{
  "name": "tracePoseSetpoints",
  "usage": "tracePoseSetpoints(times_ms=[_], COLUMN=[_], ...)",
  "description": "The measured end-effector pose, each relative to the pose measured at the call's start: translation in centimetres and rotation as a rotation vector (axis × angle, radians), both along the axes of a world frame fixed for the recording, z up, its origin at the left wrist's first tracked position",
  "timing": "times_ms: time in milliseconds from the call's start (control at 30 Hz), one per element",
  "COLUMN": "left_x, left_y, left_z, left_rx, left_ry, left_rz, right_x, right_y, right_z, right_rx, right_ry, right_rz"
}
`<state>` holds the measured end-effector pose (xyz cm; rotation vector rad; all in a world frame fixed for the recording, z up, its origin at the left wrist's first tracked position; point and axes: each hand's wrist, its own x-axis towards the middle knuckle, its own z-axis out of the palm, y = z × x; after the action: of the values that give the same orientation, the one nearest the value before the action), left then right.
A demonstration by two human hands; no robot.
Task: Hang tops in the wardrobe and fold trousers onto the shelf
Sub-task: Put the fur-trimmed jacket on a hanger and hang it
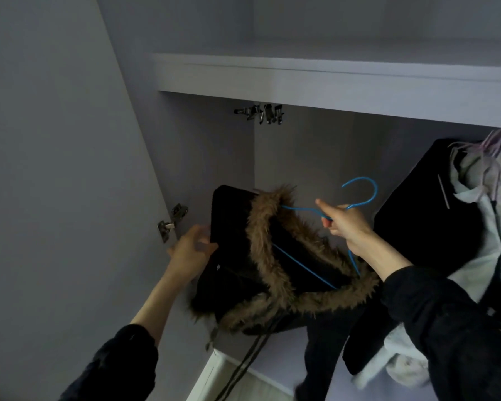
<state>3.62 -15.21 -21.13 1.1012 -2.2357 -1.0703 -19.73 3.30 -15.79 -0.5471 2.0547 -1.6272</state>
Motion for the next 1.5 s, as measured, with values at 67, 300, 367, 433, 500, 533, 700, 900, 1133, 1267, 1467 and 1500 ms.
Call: tracePoseSetpoints(times_ms=[67,300,367,433,500,533,700,900,1133,1267,1467,1500], left_x=[-0.4,-2.1,-2.7,-2.7,-2.3,-2.1,-3.1,-5.3,-5.4,-5.8,-5.4,-5.2], left_y=[-0.4,-2.2,-2.4,-3.1,-3.8,-4.1,-2.1,3.8,3.3,3.2,2.0,1.7], left_z=[1.5,6.6,6.7,6.2,5.2,4.7,5.5,5.0,4.9,4.9,4.5,4.7], left_rx=[-0.06,-0.191,-0.212,-0.231,-0.212,-0.211,-0.616,-0.828,-0.923,-0.918,-0.94,-0.97], left_ry=[0.056,0.161,0.12,0.034,-0.088,-0.145,-0.083,-0.479,-0.276,-0.355,-0.322,-0.327], left_rz=[0.015,-0.041,-0.071,-0.05,-0.013,0.004,0.035,-0.436,-0.422,-0.453,-0.458,-0.446], right_x=[-0.7,-1.1,-0.9,-1.4,-2.0,-2.2,-1.3,1.1,2.0,2.4,3.0,2.8], right_y=[0.3,1.6,1.3,1.0,1.0,1.1,0.3,-1.7,-2.3,-2.0,-1.8,-1.5], right_z=[-0.2,-3.6,-3.7,-3.0,-1.9,-1.5,-1.0,-2.7,-1.6,-2.1,-2.3,-1.9], right_rx=[0.005,0.27,0.239,0.112,0.032,0.043,0.229,0.213,0.165,0.136,0.071,0.059], right_ry=[0.063,0.536,0.53,0.425,0.375,0.415,0.54,0.335,0.324,0.25,0.07,0.004], right_rz=[-0.04,0.08,0.087,0.0,-0.054,-0.048,0.022,0.076,0.103,0.126,0.362,0.496])
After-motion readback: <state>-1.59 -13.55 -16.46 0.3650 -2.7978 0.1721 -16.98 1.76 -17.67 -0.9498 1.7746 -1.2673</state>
